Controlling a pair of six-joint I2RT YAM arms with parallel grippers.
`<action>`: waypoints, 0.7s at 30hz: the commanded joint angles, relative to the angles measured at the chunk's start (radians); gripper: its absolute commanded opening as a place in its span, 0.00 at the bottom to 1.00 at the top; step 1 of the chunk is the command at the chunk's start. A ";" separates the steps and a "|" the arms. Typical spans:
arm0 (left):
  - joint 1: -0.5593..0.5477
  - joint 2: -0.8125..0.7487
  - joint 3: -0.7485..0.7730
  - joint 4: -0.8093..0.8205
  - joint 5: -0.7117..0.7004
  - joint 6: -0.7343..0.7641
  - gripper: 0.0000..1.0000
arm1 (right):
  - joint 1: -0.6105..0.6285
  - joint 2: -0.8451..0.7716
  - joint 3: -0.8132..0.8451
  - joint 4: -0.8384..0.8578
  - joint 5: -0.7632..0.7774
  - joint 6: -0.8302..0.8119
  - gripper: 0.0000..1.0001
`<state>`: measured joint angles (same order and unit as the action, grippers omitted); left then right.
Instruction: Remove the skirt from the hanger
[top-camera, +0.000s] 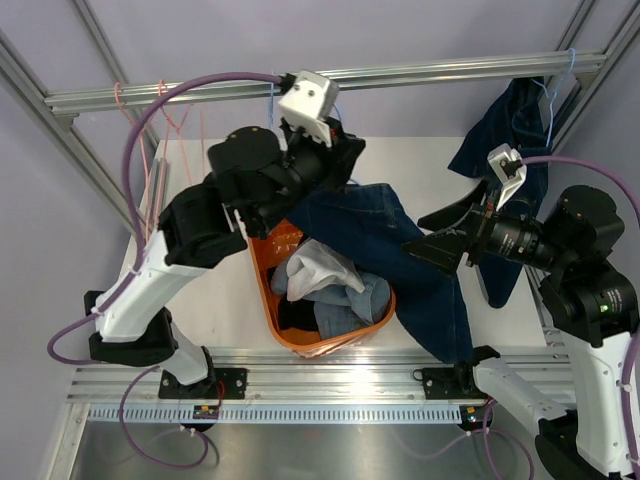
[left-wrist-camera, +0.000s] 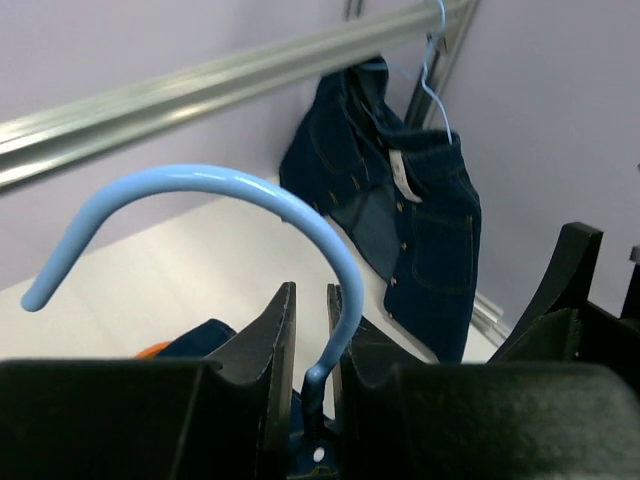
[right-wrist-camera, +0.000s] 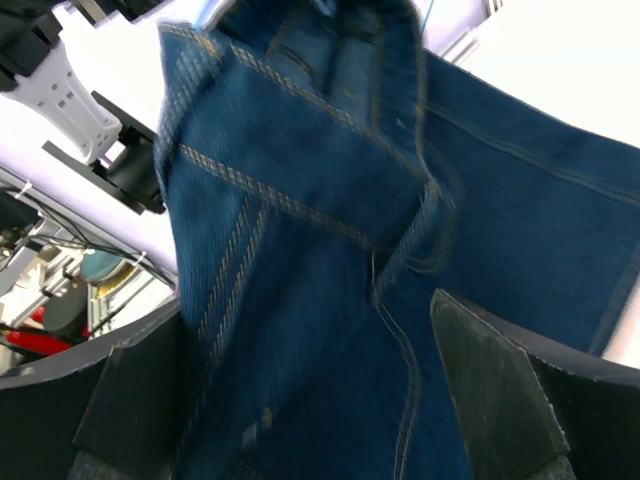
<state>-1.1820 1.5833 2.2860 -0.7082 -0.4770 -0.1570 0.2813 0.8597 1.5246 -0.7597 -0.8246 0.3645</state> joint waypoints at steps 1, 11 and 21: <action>0.005 -0.054 0.063 0.082 -0.057 0.046 0.00 | 0.006 0.013 0.072 0.011 -0.019 -0.057 1.00; 0.009 -0.033 0.084 0.128 -0.153 0.112 0.00 | 0.007 -0.021 0.109 -0.075 0.019 -0.242 0.93; 0.012 0.000 0.113 0.142 -0.192 0.151 0.00 | 0.006 -0.028 0.048 -0.173 0.073 -0.308 0.79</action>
<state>-1.1763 1.5940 2.3440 -0.6815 -0.6254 -0.0372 0.2817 0.8421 1.6028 -0.9089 -0.7834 0.0879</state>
